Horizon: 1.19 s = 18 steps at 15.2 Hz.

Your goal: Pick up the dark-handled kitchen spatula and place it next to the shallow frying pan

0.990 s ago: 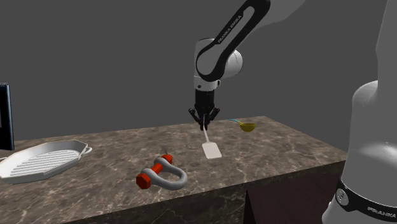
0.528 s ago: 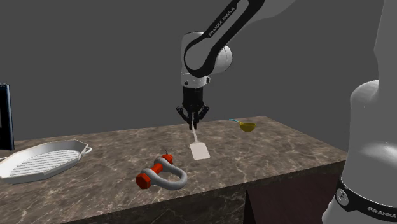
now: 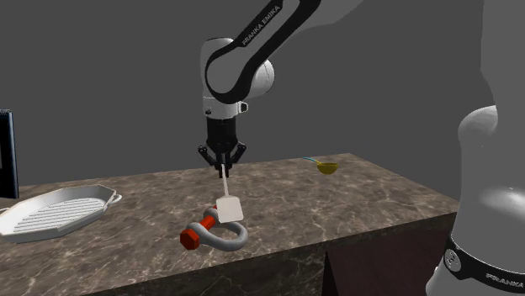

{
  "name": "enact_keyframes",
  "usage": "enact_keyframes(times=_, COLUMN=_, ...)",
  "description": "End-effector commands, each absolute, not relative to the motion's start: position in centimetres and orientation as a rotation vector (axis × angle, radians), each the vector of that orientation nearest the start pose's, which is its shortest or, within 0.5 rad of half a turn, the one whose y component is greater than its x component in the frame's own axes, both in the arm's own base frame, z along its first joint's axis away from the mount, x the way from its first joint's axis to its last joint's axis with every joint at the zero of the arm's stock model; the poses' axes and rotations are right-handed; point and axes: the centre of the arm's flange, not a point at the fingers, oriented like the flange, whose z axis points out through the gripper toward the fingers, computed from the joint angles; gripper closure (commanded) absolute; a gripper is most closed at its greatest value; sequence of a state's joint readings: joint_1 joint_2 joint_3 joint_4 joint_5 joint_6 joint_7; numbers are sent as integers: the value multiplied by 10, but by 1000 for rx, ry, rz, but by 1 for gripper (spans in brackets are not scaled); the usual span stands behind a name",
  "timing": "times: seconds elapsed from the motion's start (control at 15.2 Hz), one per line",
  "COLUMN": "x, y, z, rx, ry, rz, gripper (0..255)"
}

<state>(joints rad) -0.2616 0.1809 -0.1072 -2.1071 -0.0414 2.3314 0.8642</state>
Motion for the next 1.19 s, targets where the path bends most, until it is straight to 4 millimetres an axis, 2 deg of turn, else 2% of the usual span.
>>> enact_keyframes(times=0.0, x=556, y=-188, z=335, rx=-2619, ry=1799, rz=-87, gripper=255)
enact_keyframes(times=0.73, x=673, y=-102, z=335, rx=-2619, ry=1799, rz=-87, gripper=255)
enact_keyframes(times=0.79, x=680, y=-97, z=335, rx=-2619, ry=1799, rz=-87, gripper=255)
enact_keyframes(times=1.12, x=680, y=-97, z=309, rx=-2619, ry=1799, rz=-87, gripper=255)
